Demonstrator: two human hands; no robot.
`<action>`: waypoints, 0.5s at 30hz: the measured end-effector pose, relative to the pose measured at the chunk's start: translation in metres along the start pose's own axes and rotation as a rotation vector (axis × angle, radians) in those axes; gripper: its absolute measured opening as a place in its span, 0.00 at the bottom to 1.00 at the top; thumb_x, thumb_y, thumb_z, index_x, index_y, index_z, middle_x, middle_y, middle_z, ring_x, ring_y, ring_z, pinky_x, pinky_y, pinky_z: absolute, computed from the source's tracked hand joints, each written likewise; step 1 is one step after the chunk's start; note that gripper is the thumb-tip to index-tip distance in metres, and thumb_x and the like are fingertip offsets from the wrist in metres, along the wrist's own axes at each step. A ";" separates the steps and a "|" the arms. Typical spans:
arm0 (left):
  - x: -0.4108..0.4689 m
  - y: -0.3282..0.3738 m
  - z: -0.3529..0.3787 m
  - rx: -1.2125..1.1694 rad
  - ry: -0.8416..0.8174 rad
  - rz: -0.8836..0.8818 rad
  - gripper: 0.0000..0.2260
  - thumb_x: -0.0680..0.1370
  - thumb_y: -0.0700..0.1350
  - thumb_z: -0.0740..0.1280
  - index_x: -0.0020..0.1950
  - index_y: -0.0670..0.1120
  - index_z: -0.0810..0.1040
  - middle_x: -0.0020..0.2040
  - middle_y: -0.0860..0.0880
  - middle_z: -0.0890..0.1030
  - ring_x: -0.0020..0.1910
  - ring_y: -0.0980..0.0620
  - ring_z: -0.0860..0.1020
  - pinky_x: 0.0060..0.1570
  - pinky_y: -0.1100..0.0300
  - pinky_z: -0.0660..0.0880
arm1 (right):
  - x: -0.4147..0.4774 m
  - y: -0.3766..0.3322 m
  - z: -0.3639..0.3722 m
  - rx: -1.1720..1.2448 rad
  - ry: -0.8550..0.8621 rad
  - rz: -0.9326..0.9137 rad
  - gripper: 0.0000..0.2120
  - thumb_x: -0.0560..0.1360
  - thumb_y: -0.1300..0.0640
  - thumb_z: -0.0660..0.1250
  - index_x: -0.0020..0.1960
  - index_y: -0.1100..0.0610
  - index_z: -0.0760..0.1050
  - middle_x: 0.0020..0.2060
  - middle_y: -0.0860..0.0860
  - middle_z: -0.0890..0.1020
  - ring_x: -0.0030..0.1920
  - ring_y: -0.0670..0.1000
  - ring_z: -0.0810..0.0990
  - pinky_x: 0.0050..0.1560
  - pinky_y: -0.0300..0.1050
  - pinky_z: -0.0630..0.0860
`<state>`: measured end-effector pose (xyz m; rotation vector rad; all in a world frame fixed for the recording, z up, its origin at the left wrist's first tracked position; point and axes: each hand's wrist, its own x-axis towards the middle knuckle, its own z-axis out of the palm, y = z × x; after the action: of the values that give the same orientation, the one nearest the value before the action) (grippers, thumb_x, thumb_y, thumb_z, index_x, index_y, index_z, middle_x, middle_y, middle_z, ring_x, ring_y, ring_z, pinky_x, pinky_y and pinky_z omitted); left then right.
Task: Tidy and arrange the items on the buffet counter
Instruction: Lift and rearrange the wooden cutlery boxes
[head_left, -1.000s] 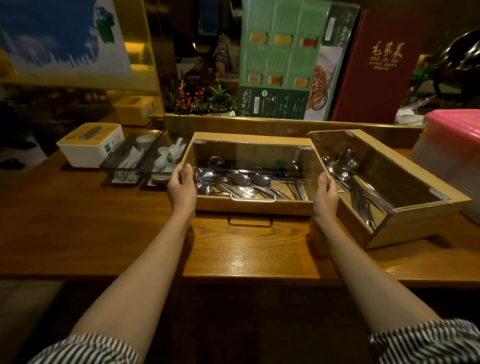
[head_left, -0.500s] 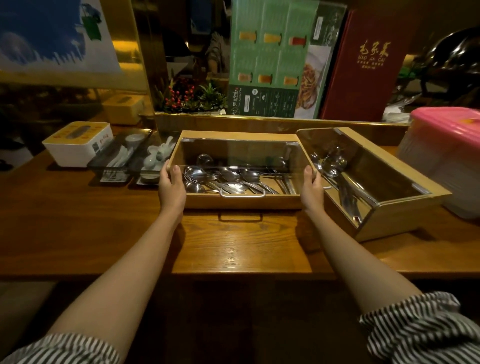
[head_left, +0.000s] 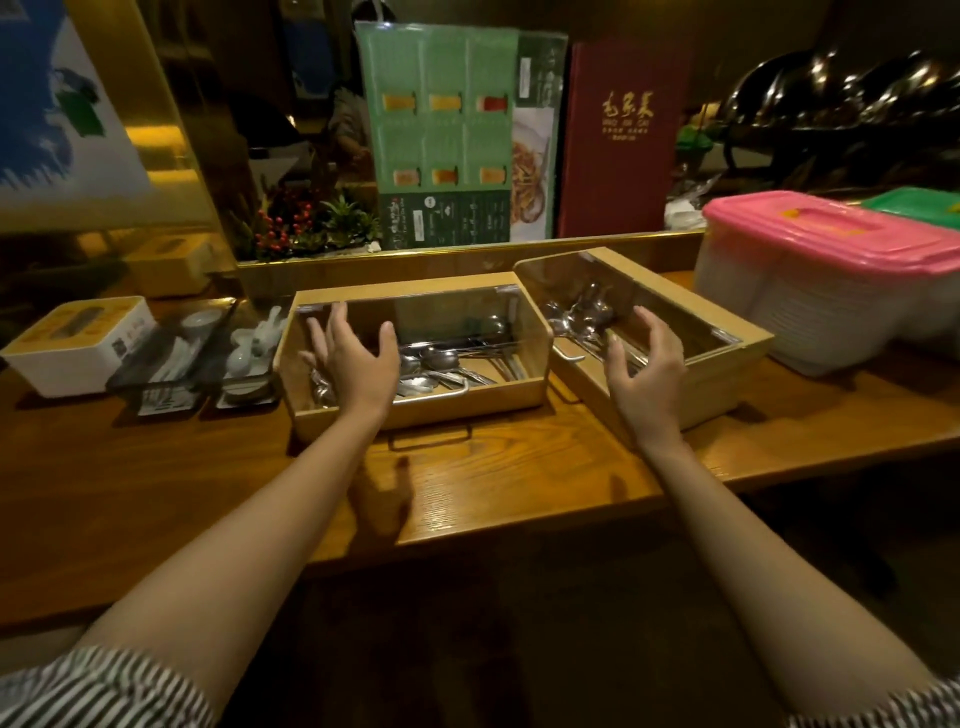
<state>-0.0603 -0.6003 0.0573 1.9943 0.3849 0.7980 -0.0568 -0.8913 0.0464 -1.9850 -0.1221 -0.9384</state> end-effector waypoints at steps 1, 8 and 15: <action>-0.002 0.008 0.008 -0.024 -0.035 -0.011 0.28 0.80 0.51 0.64 0.78 0.47 0.58 0.80 0.43 0.53 0.79 0.41 0.43 0.76 0.40 0.47 | 0.001 0.006 -0.006 -0.031 0.017 -0.005 0.20 0.78 0.56 0.66 0.68 0.59 0.71 0.65 0.57 0.76 0.68 0.55 0.71 0.68 0.52 0.69; -0.018 0.060 0.086 -0.092 -0.259 0.088 0.29 0.80 0.51 0.65 0.78 0.47 0.58 0.78 0.44 0.60 0.78 0.43 0.53 0.73 0.39 0.58 | 0.010 0.052 -0.036 -0.168 0.016 0.185 0.34 0.75 0.41 0.67 0.74 0.56 0.63 0.77 0.59 0.60 0.78 0.59 0.52 0.75 0.63 0.54; -0.036 0.104 0.178 -0.009 -0.428 0.143 0.32 0.78 0.52 0.67 0.77 0.47 0.58 0.76 0.44 0.64 0.75 0.43 0.60 0.71 0.39 0.64 | 0.013 0.082 -0.044 -0.075 -0.254 0.348 0.58 0.62 0.28 0.70 0.80 0.48 0.43 0.78 0.57 0.34 0.77 0.60 0.33 0.76 0.66 0.44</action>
<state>0.0274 -0.7898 0.0677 2.1335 -0.0106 0.4366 -0.0383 -0.9763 0.0113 -2.1015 0.1158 -0.4734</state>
